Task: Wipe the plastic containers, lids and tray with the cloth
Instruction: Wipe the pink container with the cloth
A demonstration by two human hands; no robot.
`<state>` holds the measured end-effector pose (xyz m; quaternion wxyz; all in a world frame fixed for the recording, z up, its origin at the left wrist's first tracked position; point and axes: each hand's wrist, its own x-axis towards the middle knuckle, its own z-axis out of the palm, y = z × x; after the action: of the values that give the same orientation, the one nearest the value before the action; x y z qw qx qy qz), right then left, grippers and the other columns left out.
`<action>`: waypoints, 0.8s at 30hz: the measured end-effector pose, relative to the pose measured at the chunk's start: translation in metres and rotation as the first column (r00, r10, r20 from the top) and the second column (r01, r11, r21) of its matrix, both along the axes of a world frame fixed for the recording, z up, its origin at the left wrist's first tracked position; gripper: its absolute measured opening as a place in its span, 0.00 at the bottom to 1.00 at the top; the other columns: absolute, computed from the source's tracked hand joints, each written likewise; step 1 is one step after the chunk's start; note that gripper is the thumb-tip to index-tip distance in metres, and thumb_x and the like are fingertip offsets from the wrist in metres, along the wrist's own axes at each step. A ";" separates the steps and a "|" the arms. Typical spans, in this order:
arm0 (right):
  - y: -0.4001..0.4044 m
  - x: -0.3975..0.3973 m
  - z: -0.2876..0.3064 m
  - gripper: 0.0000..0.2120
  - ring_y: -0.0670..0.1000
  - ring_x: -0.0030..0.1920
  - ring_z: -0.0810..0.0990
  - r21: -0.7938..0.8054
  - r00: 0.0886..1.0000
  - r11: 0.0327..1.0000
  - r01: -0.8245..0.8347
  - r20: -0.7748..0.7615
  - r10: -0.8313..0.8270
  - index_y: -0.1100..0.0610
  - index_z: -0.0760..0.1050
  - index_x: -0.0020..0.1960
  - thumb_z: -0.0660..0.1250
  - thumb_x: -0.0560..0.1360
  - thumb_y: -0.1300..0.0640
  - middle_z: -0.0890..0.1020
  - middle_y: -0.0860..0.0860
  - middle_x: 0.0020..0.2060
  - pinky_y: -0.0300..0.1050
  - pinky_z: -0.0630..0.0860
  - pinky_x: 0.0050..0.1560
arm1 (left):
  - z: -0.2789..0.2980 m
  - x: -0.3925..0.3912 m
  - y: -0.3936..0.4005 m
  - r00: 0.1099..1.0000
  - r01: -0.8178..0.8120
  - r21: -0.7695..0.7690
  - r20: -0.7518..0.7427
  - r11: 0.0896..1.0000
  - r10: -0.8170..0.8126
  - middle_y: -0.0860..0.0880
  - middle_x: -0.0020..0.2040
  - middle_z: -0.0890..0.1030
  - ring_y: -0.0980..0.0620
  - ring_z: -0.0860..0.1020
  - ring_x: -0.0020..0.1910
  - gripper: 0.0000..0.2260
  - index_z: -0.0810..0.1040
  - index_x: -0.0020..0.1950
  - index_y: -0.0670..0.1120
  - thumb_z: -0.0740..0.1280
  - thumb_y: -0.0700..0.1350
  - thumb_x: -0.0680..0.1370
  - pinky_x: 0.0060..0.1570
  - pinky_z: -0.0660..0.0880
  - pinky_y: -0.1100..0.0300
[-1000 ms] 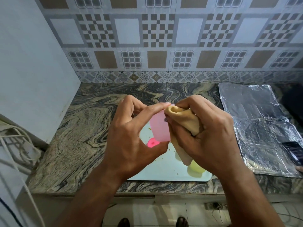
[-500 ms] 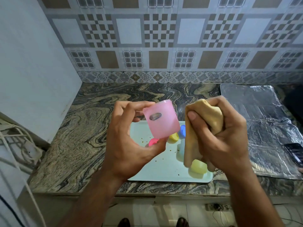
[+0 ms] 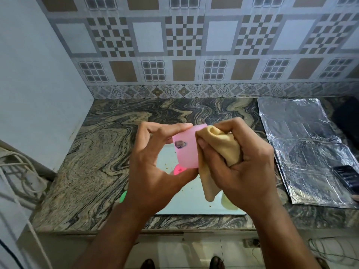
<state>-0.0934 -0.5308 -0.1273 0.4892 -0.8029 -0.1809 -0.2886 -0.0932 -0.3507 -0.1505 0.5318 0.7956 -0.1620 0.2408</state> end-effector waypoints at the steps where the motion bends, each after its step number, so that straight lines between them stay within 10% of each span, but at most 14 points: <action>1: -0.001 0.004 0.001 0.06 0.43 0.40 0.81 0.011 1.000 1.000 0.001 -0.011 0.000 0.59 0.81 0.49 0.77 0.77 0.59 0.84 0.46 0.42 0.33 0.74 0.43 | -0.001 0.000 0.000 1.000 0.004 -0.024 0.005 1.000 -0.004 0.45 0.58 0.73 0.42 0.81 0.59 0.34 0.79 0.67 0.55 0.87 0.48 0.64 0.60 0.80 0.43; 5: -0.008 0.019 -0.005 0.06 0.48 0.41 0.83 0.070 0.995 0.998 -0.011 -0.101 0.018 0.59 0.80 0.50 0.75 0.79 0.59 0.84 0.44 0.43 0.43 0.78 0.43 | 0.001 -0.003 0.001 0.997 0.071 -0.170 0.002 0.983 -0.072 0.43 0.62 0.75 0.41 0.81 0.62 0.34 0.77 0.66 0.58 0.87 0.49 0.64 0.63 0.79 0.49; 13: 0.002 -0.003 -0.016 0.03 0.39 0.37 0.77 0.392 0.997 0.920 -0.020 -0.063 0.048 0.56 0.77 0.48 0.71 0.78 0.60 0.80 0.46 0.38 0.31 0.73 0.41 | 0.001 0.003 0.001 0.989 0.072 -0.362 -0.093 0.929 -0.113 0.54 0.62 0.81 0.49 0.80 0.63 0.31 0.73 0.63 0.53 0.83 0.46 0.65 0.65 0.76 0.47; 24: 0.013 -0.018 -0.016 0.07 0.46 0.41 0.83 0.265 0.997 0.962 0.057 0.039 -0.070 0.60 0.79 0.50 0.73 0.79 0.57 0.83 0.42 0.44 0.37 0.77 0.43 | -0.004 0.003 -0.004 0.985 0.099 -0.319 -0.106 0.943 -0.140 0.48 0.66 0.80 0.42 0.81 0.66 0.34 0.71 0.71 0.52 0.81 0.42 0.69 0.65 0.78 0.44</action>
<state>-0.1115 -0.5178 -0.1435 0.5778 -0.7287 -0.1269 -0.3449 -0.0898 -0.3549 -0.1547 0.6739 0.7038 -0.1356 0.1795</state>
